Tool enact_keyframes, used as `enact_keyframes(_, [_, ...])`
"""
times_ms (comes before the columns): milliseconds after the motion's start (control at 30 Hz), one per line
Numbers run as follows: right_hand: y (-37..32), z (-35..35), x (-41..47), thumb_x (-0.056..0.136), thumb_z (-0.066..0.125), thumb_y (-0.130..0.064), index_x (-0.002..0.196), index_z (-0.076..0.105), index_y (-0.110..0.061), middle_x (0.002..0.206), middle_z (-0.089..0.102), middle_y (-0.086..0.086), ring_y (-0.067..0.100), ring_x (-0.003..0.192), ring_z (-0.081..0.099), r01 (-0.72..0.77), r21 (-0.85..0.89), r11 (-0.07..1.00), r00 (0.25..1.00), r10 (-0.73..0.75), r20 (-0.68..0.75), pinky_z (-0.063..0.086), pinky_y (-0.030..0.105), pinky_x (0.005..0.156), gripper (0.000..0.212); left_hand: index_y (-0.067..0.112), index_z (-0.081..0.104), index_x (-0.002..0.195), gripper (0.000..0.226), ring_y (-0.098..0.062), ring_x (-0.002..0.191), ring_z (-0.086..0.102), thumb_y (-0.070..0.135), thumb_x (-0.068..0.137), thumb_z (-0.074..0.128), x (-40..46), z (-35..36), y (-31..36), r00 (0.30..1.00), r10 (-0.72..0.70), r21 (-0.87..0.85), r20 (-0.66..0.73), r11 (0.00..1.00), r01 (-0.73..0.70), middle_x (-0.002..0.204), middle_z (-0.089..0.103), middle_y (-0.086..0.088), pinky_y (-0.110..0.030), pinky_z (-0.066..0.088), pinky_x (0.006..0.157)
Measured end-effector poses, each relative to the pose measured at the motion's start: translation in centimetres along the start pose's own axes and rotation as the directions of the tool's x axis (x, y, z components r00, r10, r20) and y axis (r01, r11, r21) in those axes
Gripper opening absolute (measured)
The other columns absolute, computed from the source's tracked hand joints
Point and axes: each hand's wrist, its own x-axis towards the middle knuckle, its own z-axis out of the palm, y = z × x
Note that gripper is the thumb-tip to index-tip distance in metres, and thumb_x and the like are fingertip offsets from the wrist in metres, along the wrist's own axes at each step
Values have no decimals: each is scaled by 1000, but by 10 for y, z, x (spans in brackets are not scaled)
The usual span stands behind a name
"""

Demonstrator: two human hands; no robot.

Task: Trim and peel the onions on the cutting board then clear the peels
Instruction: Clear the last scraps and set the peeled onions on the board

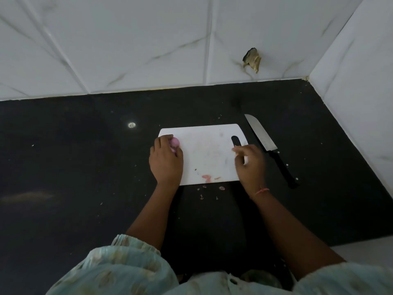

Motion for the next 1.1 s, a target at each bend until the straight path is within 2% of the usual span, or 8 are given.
enact_keyframes(67, [9, -10, 17, 85, 66, -15, 91, 69, -9, 93, 61, 7, 25, 90, 60, -165, -223, 961, 986, 158, -48, 50, 32, 74, 10, 17, 61, 117, 30, -24, 97, 60, 21, 88, 68, -1, 1, 0, 1000, -13, -4, -9, 1000, 13, 114, 63, -1, -37, 51, 77])
enact_keyframes(200, [9, -9, 26, 90, 62, -46, 61, 43, -14, 75, 47, 6, 24, 66, 49, -237, -389, 890, 965, 261, 11, 29, 26, 54, 47, 16, 61, 116, 29, -26, 100, 61, 21, 88, 67, -2, 4, -1, 999, -15, -11, -29, 1000, 14, 114, 63, -2, -43, 53, 85])
enact_keyframes(367, [11, -8, 33, 86, 69, -42, 91, 57, 0, 101, 57, 19, 37, 88, 60, -352, -442, 825, 922, 387, -11, 46, 36, 66, 45, 17, 61, 116, 28, -24, 100, 61, 22, 89, 67, -2, 3, -1, 999, -16, -18, -29, 1000, 16, 113, 63, -1, -42, 53, 85])
enact_keyframes(467, [17, -11, 34, 84, 71, -24, 85, 53, -4, 95, 61, 19, 32, 82, 60, -304, -428, 851, 932, 358, 50, 37, 31, 63, 27, 17, 60, 117, 29, -24, 101, 61, 21, 89, 68, -1, 3, -2, 1000, -12, -24, -23, 1000, 12, 114, 63, -1, -41, 53, 84])
enact_keyframes(633, [0, -15, 37, 77, 78, -32, 75, 54, -3, 78, 58, 11, 23, 70, 54, -254, -324, 912, 967, 251, -50, 39, 30, 56, 39, 18, 61, 118, 30, -22, 99, 60, 23, 90, 66, 4, -1, -6, 999, -6, -32, -33, 999, 5, 115, 62, 0, -40, 53, 82])
enact_keyframes(800, [-24, 10, 51, 73, 77, -23, 75, 55, -6, 72, 58, 5, 16, 61, 52, -235, -254, 938, 965, 256, 51, 38, 26, 49, 28, 17, 61, 120, 30, -24, 103, 60, 23, 91, 66, 33, -15, -28, 994, -63, -16, -85, 998, 62, 119, 61, -2, -37, 48, 80])
enact_keyframes(1000, [-13, 47, 73, 75, 74, -34, 62, 54, -13, 71, 57, 5, 26, 74, 58, -138, -381, 914, 967, 207, 148, 46, 31, 61, 32, 18, 60, 118, 28, -22, 97, 61, 26, 92, 64, 57, -19, -42, 992, -67, 53, -103, 996, 73, 115, 61, -2, -37, 51, 78])
enact_keyframes(1100, [0, 37, 72, 83, 69, -29, 74, 61, -16, 83, 57, 2, 26, 87, 55, -20, -385, 923, 990, 73, 123, 45, 33, 76, 18, 19, 59, 118, 28, -21, 96, 60, 27, 92, 64, 58, -18, -43, 993, -66, 54, -99, 996, 72, 115, 61, -1, -38, 53, 78])
